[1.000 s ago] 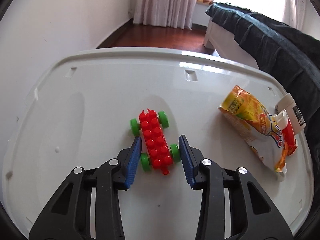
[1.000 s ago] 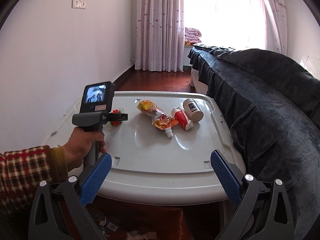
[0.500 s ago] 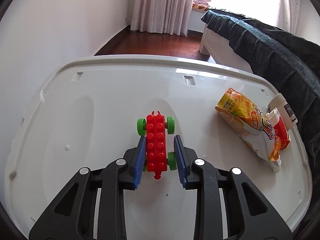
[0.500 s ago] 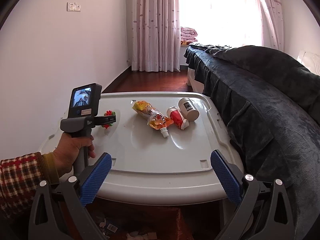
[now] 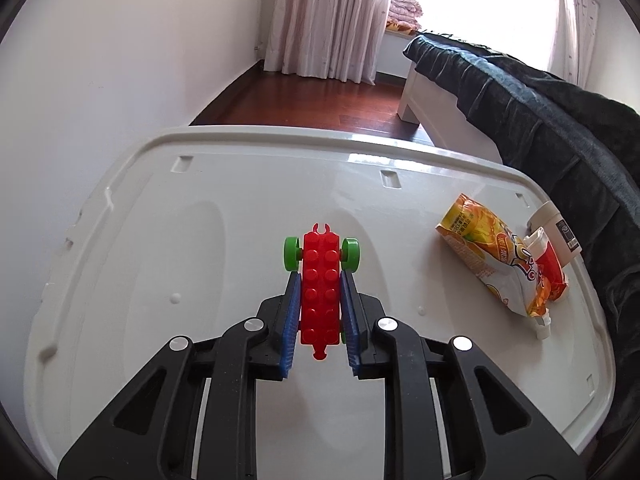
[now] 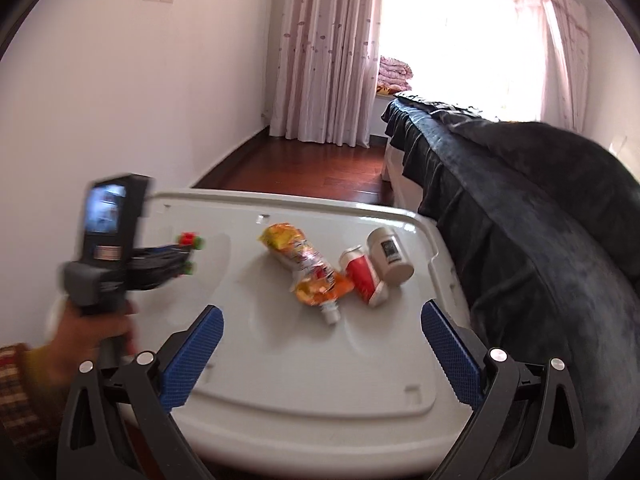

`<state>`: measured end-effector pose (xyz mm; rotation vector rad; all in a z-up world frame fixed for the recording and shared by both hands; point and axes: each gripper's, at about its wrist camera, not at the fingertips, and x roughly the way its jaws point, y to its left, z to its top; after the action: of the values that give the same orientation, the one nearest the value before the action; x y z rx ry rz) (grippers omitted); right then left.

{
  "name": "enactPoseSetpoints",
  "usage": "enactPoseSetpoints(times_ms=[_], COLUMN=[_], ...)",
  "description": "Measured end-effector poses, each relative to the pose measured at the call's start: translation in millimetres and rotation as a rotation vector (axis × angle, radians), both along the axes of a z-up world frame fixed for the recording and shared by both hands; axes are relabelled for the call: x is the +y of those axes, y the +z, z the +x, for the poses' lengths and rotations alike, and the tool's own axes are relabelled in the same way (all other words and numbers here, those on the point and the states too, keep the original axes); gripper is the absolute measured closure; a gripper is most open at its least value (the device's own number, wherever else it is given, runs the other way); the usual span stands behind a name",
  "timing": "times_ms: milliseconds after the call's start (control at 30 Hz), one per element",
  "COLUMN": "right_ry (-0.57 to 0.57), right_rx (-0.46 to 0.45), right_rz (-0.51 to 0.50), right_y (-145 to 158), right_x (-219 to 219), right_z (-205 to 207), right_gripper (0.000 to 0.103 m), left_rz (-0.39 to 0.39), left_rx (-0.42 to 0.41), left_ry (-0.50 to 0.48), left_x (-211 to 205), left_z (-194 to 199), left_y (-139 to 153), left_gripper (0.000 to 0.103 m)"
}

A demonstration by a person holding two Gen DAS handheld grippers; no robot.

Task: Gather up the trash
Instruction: 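Grasp the yellow chip bag with the right tool while the left tool holds the car, then move both tools over the bin and open them, dropping car and chip bag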

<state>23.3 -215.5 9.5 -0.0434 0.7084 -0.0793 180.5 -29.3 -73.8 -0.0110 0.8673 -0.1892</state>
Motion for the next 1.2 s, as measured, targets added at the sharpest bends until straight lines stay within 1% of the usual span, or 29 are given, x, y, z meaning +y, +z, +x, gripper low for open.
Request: enactPoseSetpoints(times_ms=[133,200,300,433,500,567,600,633,667,700,733,800,900,1000,1133,1200], right_ry=[0.072,0.094,0.149,0.206,0.229,0.239,0.236,0.234,0.225,0.216,0.203,0.199,0.206,0.207,0.203,0.195], right_rx=[0.038,0.059,0.096,0.169,0.214,0.279,0.331,0.357,0.388,0.404,0.394,0.382,0.337,0.283,0.209,0.187], right_rz=[-0.038,-0.078,-0.1,-0.165,-0.187,-0.186,-0.183,-0.18,-0.172,-0.164,-0.137,-0.117,-0.089,-0.04,0.039,0.078], right_y=[-18,-27,-45,-70,-81,-94,-103,-108,-114,-117,-116,-113,-101,-76,-33,-18], right_x=[7,15,28,44,49,51,50,48,46,44,41,38,40,44,49,49], right_z=[60,90,139,181,197,210,217,220,222,222,219,211,190,162,112,87], right_gripper=[0.005,0.005,0.005,0.006,0.009,0.02,0.023,0.029,0.04,0.047,0.048,0.053,0.056,0.056,0.056,0.055], left_rz=[-0.006,-0.011,-0.013,-0.023,-0.027,-0.033,-0.035,-0.038,-0.042,-0.044,-0.047,-0.054,-0.062,-0.064,-0.083,-0.082], left_rx=[-0.001,-0.003,-0.009,-0.01,-0.011,-0.008,-0.008,-0.009,-0.009,-0.01,-0.011,-0.013,-0.017,-0.028,-0.041,-0.049], left_ry=[0.007,0.008,0.002,-0.01,-0.013,-0.016,-0.017,-0.019,-0.02,-0.021,-0.023,-0.025,-0.031,-0.044,-0.056,-0.062], left_x=[9,13,18,21,22,23,24,25,25,26,26,27,29,28,32,33], left_z=[-5,-9,-14,-17,-18,-19,-19,-20,-21,-22,-22,-24,-29,-37,-62,-77], left_y=[4,7,10,11,11,11,11,12,12,13,14,16,18,24,38,45], left_gripper=[0.084,0.084,0.084,0.084,0.084,0.084,0.084,0.084,0.084,0.084,0.084,0.084,0.084,0.084,0.084,0.084])
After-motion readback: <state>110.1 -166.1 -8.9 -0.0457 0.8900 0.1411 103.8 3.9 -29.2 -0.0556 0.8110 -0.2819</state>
